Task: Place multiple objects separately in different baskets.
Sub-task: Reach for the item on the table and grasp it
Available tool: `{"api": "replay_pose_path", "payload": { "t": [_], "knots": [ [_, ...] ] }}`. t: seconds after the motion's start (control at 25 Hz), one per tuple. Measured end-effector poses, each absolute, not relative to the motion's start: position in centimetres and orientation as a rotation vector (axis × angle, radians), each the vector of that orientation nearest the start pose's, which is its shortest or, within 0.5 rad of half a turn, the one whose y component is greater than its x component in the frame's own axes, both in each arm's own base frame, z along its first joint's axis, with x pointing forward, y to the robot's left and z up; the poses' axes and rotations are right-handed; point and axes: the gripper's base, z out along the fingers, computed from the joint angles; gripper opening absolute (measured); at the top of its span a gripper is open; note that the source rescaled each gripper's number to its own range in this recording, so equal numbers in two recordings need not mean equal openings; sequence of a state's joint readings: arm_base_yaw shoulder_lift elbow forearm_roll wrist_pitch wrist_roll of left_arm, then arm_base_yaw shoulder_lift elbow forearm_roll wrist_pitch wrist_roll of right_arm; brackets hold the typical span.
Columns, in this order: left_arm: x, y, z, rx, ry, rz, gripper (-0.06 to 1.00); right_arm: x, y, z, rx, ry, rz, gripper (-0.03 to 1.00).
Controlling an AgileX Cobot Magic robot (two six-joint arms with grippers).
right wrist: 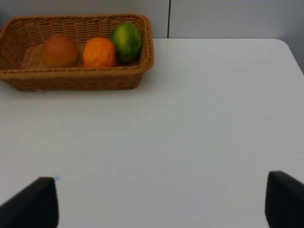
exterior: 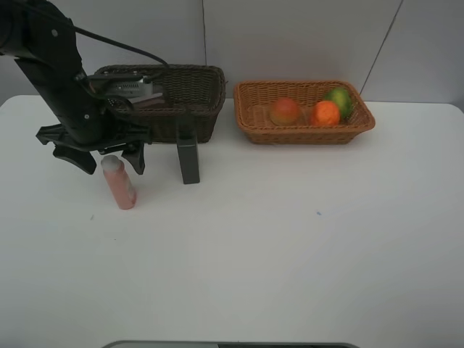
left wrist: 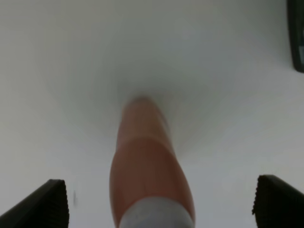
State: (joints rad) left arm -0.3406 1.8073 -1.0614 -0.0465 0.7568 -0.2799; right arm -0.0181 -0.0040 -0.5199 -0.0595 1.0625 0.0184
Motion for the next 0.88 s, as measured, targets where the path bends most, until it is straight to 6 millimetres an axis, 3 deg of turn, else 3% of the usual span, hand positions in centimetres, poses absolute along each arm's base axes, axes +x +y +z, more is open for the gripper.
{"api": "replay_pose_path", "payload": {
  "t": [0.52, 0.8, 0.88],
  "knots": [
    [31.8, -11.5, 13.0, 0.04, 3.029, -0.102, 1.0, -0.8, -0.5, 28.3, 0.041, 2.021, -0.071, 0.9],
    [31.9, -11.6, 12.9, 0.042, 3.017, -0.106, 1.0, -0.8, -0.5, 28.3, 0.041, 2.021, -0.071, 0.9],
    [31.9, -11.6, 12.9, 0.042, 3.02, -0.105, 0.92, -0.8, -0.5, 28.3, 0.041, 2.021, -0.071, 0.9]
  ]
}}
